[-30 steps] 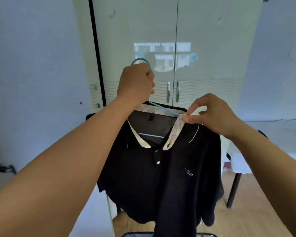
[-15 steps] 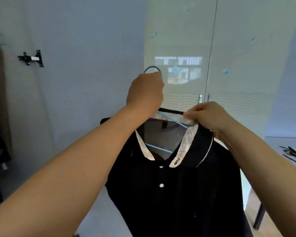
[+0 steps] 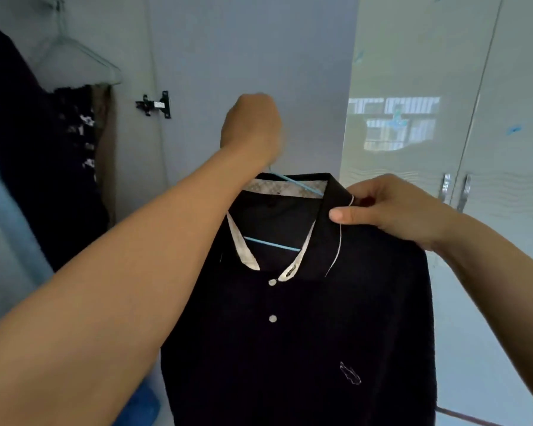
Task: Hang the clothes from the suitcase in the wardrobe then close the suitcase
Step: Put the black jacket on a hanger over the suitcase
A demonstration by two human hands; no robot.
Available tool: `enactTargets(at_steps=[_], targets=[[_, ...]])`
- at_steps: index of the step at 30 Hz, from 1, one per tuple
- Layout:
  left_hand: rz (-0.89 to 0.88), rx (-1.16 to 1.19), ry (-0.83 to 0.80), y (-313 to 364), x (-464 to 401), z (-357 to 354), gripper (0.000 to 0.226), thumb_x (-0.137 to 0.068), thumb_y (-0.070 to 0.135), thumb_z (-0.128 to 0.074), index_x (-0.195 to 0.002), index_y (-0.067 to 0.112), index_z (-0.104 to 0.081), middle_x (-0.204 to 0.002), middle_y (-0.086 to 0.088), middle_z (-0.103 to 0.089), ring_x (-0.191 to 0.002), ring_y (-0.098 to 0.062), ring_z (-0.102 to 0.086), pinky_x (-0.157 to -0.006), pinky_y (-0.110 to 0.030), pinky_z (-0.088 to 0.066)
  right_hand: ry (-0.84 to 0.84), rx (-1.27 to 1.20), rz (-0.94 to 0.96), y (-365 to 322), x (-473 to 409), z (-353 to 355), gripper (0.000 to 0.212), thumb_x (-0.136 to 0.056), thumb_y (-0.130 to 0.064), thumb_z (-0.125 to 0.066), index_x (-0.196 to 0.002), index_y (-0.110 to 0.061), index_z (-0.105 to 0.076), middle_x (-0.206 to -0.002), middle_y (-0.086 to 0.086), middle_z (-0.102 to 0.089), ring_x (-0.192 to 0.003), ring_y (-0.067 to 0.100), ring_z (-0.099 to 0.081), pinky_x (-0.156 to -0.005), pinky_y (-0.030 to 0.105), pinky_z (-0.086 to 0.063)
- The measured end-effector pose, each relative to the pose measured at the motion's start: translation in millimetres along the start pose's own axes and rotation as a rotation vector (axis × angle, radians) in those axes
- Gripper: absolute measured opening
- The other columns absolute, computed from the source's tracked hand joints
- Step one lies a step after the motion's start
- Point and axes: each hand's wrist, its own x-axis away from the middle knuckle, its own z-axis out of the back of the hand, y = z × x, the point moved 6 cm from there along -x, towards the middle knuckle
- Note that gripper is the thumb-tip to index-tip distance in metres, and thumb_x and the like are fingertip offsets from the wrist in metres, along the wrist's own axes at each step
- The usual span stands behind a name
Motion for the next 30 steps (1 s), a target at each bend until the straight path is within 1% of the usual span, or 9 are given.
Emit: enactTargets(at_steps=[3, 5, 8, 12, 15, 18, 21, 26, 30], targets=[[-0.073, 0.633, -0.094, 3.1, 2.3, 19.6, 0.017, -0.095, 0.01, -0.051, -0.079, 0.006, -0.055, -0.075, -0.013, -0.068, -0.06, -0.025, -0.069, -0.059, -0.036, -0.058, 0.192, -0.159, 0.066, -4.7, -14.1, 22.5, 0.042, -0.063, -0.042, -0.078, -0.056, -0.015, -0.047, -0.054, 0.003, -0.042, -0.049, 0.011, -0.04, -0.053, 0.022, -0.034], [-0.09, 0.952, -0.111, 8.3, 7.2, 27.6, 0.019, -0.098, 0.012, -0.05, -0.082, 0.007, -0.058, -0.067, -0.006, -0.066, -0.057, -0.019, -0.067, -0.056, -0.028, -0.055, 0.257, -0.055, 0.127, -9.8, -22.8, 28.8, 0.039, -0.072, -0.038, -0.076, -0.059, -0.018, -0.045, -0.05, -0.005, -0.04, -0.045, 0.007, -0.037, -0.049, 0.016, -0.031], [0.006, 1.198, -0.035, 15.7, 9.1, 16.1, 0.024, -0.1, 0.013, -0.044, -0.082, 0.008, -0.059, -0.06, 0.0, -0.062, -0.05, -0.009, -0.06, -0.051, -0.02, -0.048, 0.429, 0.153, 0.324, -36.0, -27.1, 19.1, 0.038, -0.079, -0.039, -0.072, -0.065, -0.016, -0.044, -0.054, -0.005, -0.044, -0.052, 0.007, -0.04, -0.054, 0.013, -0.033], [-0.004, 1.122, 0.063, 14.6, 6.7, 16.3, 0.025, -0.1, 0.011, -0.044, -0.082, 0.009, -0.061, -0.063, -0.002, -0.063, -0.041, -0.006, -0.044, -0.044, -0.018, -0.034, 0.466, 0.195, 0.389, -34.9, -36.0, 11.8, 0.033, -0.079, -0.045, -0.069, -0.075, -0.02, -0.048, -0.07, -0.007, -0.05, -0.067, 0.012, -0.048, -0.063, 0.025, -0.036], [0.074, 1.153, 0.172, -9.8, 4.7, 35.3, 0.025, -0.1, 0.011, -0.044, -0.082, 0.009, -0.061, -0.061, 0.0, -0.065, -0.038, -0.005, -0.038, -0.041, -0.017, -0.03, 0.16, 0.244, 0.319, -11.0, -50.0, 11.6, 0.021, -0.086, -0.043, -0.062, -0.09, -0.025, -0.051, -0.082, -0.013, -0.053, -0.076, 0.007, -0.052, -0.065, 0.019, -0.036], [0.15, 1.135, 0.226, -28.3, 11.2, 41.3, 0.025, -0.1, 0.01, -0.044, -0.081, 0.009, -0.061, -0.058, 0.002, -0.065, -0.037, -0.005, -0.036, -0.04, -0.016, -0.029, -0.049, 0.233, 0.332, -11.5, -51.2, 7.8, 0.03, -0.092, -0.041, -0.051, -0.068, -0.023, -0.053, -0.059, -0.012, -0.054, -0.058, 0.002, -0.051, -0.059, 0.021, -0.034], [0.195, 1.111, 0.262, -43.1, 17.6, 47.5, 0.026, -0.1, 0.01, -0.044, -0.081, 0.01, -0.061, -0.06, 0.0, -0.064, -0.038, -0.005, -0.037, -0.04, -0.016, -0.03, -0.23, 0.041, 0.281, -24.8, -49.1, 0.2, 0.037, -0.083, -0.046, -0.055, -0.068, -0.014, -0.062, -0.06, -0.003, -0.059, -0.054, 0.007, -0.054, -0.06, 0.023, -0.04], [0.211, 1.041, 0.348, -56.9, 20.8, 83.1, 0.026, -0.1, 0.01, -0.043, -0.081, 0.01, -0.06, -0.066, -0.004, -0.062, -0.042, -0.006, -0.039, -0.043, -0.017, -0.032, -0.199, -0.092, 0.38, -54.6, -54.1, -4.6, 0.027, -0.072, -0.05, -0.061, -0.075, -0.025, -0.07, -0.072, 0.002, -0.072, -0.063, 0.014, -0.068, -0.066, 0.029, -0.052], [0.236, 0.983, 0.434, -75.8, 28.1, 128.1, 0.025, -0.1, 0.012, -0.043, -0.081, 0.01, -0.059, -0.07, -0.004, -0.062, -0.048, -0.008, -0.041, -0.043, -0.016, -0.034, -0.248, -0.219, 0.397, -94.3, -54.2, -10.0, 0.035, -0.062, -0.05, -0.078, -0.081, -0.021, -0.074, -0.073, 0.009, -0.073, -0.064, 0.023, -0.071, -0.055, 0.019, -0.054]])
